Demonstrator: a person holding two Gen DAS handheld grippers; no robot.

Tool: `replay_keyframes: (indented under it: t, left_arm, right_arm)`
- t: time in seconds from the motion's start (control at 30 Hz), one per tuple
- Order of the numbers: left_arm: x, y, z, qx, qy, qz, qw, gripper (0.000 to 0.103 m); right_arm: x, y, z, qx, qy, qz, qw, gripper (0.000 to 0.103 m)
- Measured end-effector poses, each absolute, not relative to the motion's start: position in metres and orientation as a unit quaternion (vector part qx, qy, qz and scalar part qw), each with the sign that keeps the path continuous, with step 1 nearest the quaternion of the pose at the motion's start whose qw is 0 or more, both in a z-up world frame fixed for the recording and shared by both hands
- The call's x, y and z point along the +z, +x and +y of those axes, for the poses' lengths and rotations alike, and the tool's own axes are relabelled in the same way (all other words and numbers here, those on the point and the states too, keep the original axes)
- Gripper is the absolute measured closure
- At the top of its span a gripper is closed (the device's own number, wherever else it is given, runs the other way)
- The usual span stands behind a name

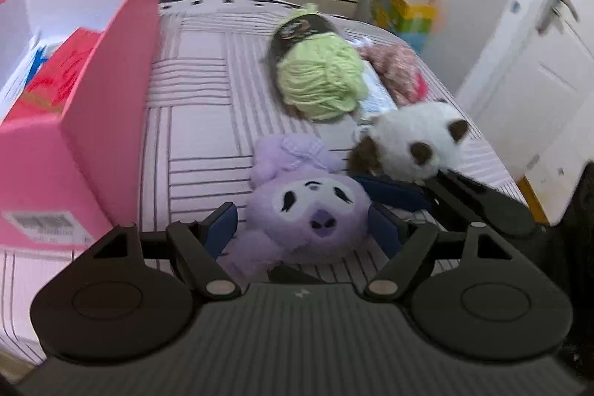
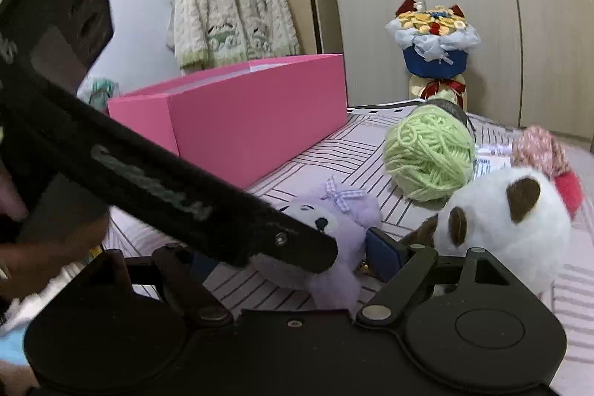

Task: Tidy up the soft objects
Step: 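Move the left tool to the purple plush toy and grasp it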

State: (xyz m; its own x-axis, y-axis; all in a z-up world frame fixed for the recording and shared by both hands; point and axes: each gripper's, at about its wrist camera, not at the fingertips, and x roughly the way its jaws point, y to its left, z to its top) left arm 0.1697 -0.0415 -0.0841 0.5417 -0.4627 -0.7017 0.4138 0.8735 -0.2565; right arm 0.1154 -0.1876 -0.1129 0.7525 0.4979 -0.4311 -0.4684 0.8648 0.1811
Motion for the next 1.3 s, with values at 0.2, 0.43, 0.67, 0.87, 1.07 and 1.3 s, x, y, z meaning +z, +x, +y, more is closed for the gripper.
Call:
replay_keyframes:
  t: [0.2, 0.43, 0.67, 0.87, 1.07, 1.3]
  left_arm:
    - [-0.092, 0.170, -0.040, -0.247, -0.058, 0.411, 0.875, 0.027]
    - [-0.090, 0.162, -0.040, -0.245, -0.051, 0.396, 0.883, 0.041]
    - [-0.088, 0.153, -0.044, -0.237, -0.031, 0.379, 0.894, 0.043]
    - [-0.080, 0.144, -0.040, -0.241, -0.028, 0.383, 0.891, 0.043]
    - [-0.073, 0.133, -0.035, -0.253, -0.026, 0.391, 0.885, 0.043]
    - [-0.059, 0.117, -0.029, -0.259, -0.015, 0.395, 0.881, 0.043]
  right_arm:
    - [-0.119, 0.116, -0.186, 0.252, 0.041, 0.236, 0.938, 0.018]
    - [-0.126, 0.110, -0.184, 0.236, 0.017, 0.217, 0.947, 0.023]
    - [-0.124, 0.102, -0.175, 0.208, 0.011, 0.209, 0.955, 0.030]
    - [-0.116, 0.091, -0.173, 0.207, 0.012, 0.210, 0.956, 0.033]
    - [-0.108, 0.078, -0.166, 0.203, -0.016, 0.217, 0.955, 0.032]
    - [-0.091, 0.068, -0.160, 0.211, -0.024, 0.227, 0.950, 0.033]
